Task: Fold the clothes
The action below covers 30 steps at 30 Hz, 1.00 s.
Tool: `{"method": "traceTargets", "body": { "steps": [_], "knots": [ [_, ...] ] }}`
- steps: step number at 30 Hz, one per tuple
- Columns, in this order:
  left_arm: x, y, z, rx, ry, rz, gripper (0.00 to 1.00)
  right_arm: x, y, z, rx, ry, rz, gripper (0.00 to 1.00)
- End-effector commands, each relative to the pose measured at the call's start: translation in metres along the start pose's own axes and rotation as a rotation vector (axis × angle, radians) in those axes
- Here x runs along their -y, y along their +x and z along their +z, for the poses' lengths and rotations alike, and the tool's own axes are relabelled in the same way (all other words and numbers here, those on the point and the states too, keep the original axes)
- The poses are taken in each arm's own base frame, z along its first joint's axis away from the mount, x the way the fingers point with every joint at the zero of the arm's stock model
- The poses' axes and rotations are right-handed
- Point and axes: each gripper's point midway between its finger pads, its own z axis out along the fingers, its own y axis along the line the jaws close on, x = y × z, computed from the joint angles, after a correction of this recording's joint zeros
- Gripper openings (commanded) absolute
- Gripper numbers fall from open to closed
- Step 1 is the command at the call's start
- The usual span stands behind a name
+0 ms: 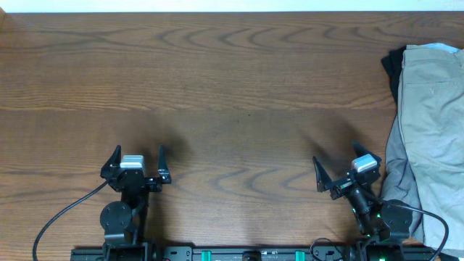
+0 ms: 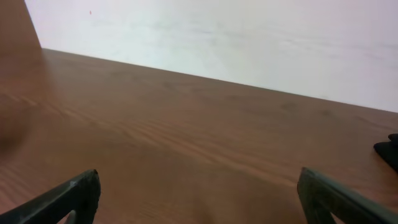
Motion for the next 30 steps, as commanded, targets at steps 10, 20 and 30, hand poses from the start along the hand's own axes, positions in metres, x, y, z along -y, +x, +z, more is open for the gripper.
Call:
{"method": "traceTargets", "body": {
  "steps": [10, 20, 30],
  "knots": [
    [0.002, 0.014, 0.0, -0.046, 0.011, -0.008, 0.98, -0.005, 0.002, 0.001, -0.008, -0.022, 0.012, 0.99],
    [0.005, 0.013, 0.0, -0.043, 0.029, -0.017, 0.98, -0.005, 0.001, 0.001, -0.005, -0.022, 0.011, 0.99],
    [0.04, 0.008, -0.005, -0.06, 0.229, -0.246, 0.98, -0.032, -0.006, -0.002, 0.012, -0.183, 0.166, 0.99]
  ]
}}
